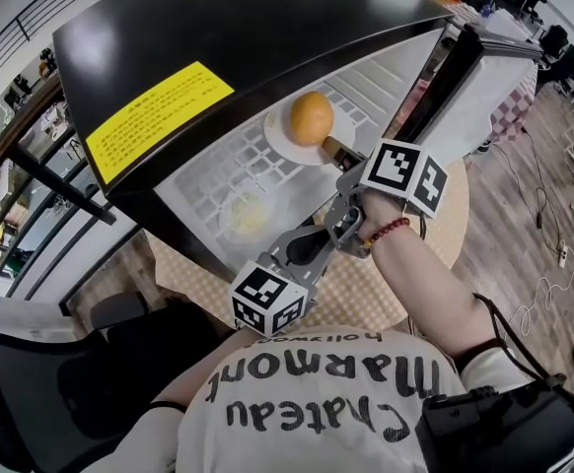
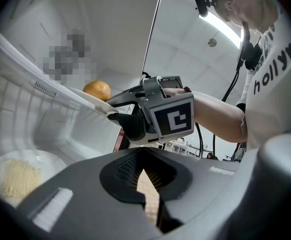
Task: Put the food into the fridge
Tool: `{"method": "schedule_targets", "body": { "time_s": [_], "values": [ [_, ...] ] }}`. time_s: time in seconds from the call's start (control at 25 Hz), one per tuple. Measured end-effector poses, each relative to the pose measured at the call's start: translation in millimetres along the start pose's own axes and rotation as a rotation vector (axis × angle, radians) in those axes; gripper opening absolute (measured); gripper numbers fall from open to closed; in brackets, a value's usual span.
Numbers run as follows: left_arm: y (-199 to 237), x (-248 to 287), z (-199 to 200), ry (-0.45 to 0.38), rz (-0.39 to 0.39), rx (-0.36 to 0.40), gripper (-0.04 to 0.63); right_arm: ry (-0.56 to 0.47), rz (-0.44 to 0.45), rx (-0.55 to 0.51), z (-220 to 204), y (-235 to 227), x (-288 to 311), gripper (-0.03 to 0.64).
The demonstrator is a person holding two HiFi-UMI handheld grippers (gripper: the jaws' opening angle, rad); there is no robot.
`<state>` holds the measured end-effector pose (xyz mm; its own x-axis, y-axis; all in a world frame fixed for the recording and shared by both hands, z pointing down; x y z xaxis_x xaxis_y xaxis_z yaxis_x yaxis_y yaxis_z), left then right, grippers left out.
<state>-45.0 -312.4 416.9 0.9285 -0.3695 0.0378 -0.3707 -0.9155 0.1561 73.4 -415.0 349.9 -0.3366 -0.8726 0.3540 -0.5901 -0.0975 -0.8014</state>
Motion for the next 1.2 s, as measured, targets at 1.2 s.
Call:
{"method": "schedule_targets", "body": {
  "time_s": [1.2],
  "values": [
    [9.1,-21.6,-3.9,0.009,0.041,-0.032,0.0,-0.013,-0.089,-0.226,-6.7,14.5,8.2,0.17]
  ]
}}
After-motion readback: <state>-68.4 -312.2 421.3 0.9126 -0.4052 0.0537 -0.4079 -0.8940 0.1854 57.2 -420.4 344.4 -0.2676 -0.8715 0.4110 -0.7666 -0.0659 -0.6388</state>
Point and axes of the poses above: the fingertips, and each gripper's own axes: x forward along the fingers, y to its left, z out of its top, the point moved 7 cm from there along -x, backward along the fingers, and after that the axes turned 9 degrees about x, right-handed, at the moved point
